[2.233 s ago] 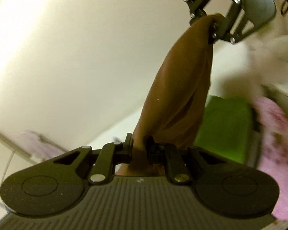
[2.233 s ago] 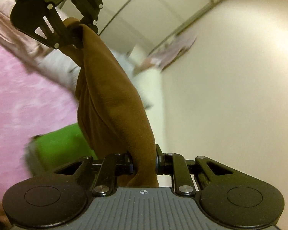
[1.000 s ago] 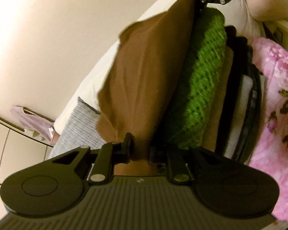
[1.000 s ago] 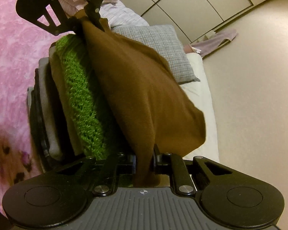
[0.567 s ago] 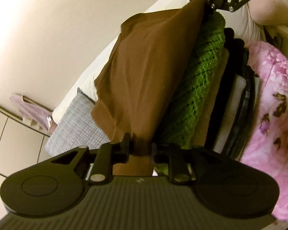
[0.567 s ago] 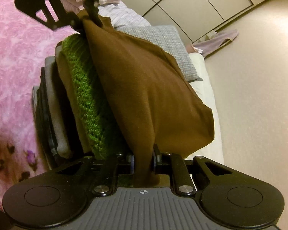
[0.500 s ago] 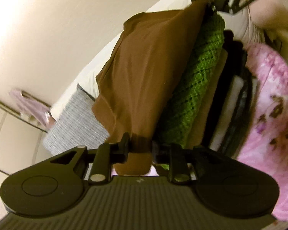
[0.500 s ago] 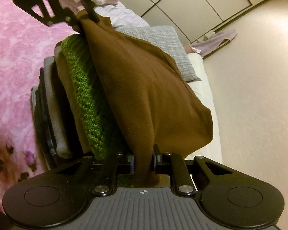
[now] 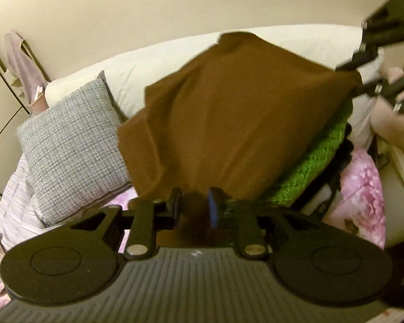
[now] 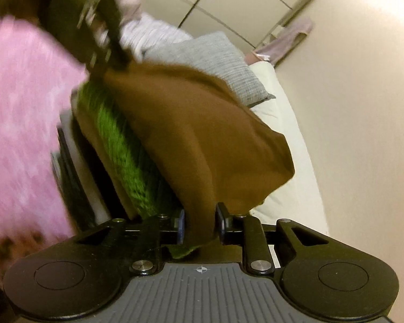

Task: Fold large clothes
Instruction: 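Lower the shirt onto the green knit on the stack and open both tools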

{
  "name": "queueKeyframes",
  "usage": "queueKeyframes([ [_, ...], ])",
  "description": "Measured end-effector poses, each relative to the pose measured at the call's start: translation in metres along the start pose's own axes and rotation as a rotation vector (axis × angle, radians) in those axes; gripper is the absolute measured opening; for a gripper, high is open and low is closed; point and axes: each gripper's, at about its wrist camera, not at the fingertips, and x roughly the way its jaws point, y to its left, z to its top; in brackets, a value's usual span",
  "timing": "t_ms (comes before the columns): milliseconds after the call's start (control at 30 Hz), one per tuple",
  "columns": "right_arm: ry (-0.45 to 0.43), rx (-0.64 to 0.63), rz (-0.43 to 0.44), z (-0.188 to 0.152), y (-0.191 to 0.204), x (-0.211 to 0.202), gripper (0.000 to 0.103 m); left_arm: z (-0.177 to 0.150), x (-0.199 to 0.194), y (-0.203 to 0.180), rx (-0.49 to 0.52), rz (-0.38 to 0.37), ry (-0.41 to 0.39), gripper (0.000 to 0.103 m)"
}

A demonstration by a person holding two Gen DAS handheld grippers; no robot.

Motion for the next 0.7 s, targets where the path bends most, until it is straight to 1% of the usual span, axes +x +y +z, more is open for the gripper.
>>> queueKeyframes([
  [67, -0.043, 0.123, 0.049, 0.007, -0.010, -0.010, 0.021, -0.002, 0.000, -0.003, -0.008, 0.014, 0.003, 0.011],
  [133, -0.132, 0.269, 0.093, 0.013, -0.024, -0.019, 0.021, -0.004, 0.003, -0.005, -0.042, 0.014, -0.002, 0.011],
  [233, -0.204, 0.440, 0.114, 0.016, -0.038, -0.022, 0.021, -0.005, 0.009, -0.004, -0.052, 0.025, 0.003, 0.011],
  [267, -0.203, 0.477, 0.120, 0.016, -0.043, -0.016, 0.021, -0.004, 0.008, -0.006, -0.058, 0.027, 0.005, 0.011],
  [300, -0.178, 0.505, 0.126, 0.015, -0.046, -0.008, 0.021, -0.004, 0.007, -0.005, -0.065, 0.027, 0.007, 0.011],
  [333, -0.136, 0.527, 0.138, 0.011, -0.047, 0.002, 0.021, -0.005, 0.007, -0.006, -0.072, 0.027, 0.008, 0.011],
  [367, -0.068, 0.551, 0.181, 0.003, -0.047, 0.018, 0.021, -0.007, 0.007, -0.009, -0.081, 0.028, 0.009, 0.011],
  [400, -0.023, 0.566, 0.203, -0.002, -0.047, 0.028, 0.021, -0.005, 0.009, -0.006, -0.093, 0.025, 0.012, 0.011],
  [467, -0.025, 0.537, 0.197, -0.003, -0.044, 0.028, 0.022, -0.005, 0.012, -0.005, -0.102, 0.014, 0.020, 0.011],
  [567, -0.036, 0.527, 0.194, 0.005, -0.047, 0.024, 0.024, -0.002, 0.012, -0.006, -0.100, 0.031, 0.030, 0.011],
  [633, -0.047, 0.525, 0.167, 0.008, -0.046, 0.020, 0.027, 0.000, 0.012, -0.001, -0.124, 0.038, 0.034, 0.011],
  [667, -0.054, 0.520, 0.151, 0.010, -0.045, 0.017, 0.031, 0.002, 0.011, 0.001, -0.136, 0.041, 0.036, 0.011],
  [700, -0.064, 0.517, 0.134, 0.010, -0.044, 0.013, 0.036, 0.003, 0.010, 0.002, -0.147, 0.044, 0.037, 0.012],
])
